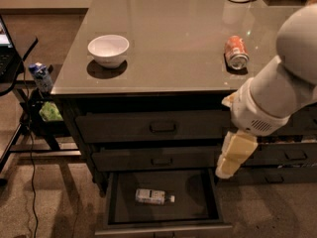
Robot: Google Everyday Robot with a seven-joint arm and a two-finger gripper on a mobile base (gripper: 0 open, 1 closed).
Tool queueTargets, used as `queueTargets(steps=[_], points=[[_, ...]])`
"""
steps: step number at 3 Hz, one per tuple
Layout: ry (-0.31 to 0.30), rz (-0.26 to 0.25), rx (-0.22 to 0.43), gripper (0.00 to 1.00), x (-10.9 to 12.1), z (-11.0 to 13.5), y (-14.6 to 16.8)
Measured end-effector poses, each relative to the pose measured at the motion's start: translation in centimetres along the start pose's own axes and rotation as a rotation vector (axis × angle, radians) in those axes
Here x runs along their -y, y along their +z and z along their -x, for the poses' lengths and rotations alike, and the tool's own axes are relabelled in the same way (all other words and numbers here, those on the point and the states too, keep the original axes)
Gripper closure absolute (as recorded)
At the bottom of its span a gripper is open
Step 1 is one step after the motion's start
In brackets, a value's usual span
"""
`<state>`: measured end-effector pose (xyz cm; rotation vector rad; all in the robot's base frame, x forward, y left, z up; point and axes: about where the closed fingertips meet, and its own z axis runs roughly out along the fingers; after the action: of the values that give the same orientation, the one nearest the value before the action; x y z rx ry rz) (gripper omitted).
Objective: Pick blue plastic bottle from bottom drawer and place on counter
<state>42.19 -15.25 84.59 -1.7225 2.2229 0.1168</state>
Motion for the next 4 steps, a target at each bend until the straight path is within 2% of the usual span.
queueTargets(steps=[1,2,3,4], points=[[0.040,0.046,0.013,0.00,-1.1,0.2,5.7],[0.073,0.078,0.041,0.00,-1.9,1.5,11.3],[0.073,0.079,0.041,0.00,-2.0,1.5,11.4],[0.101,0.076,0.039,0.00,-2.5,0.4,14.3]])
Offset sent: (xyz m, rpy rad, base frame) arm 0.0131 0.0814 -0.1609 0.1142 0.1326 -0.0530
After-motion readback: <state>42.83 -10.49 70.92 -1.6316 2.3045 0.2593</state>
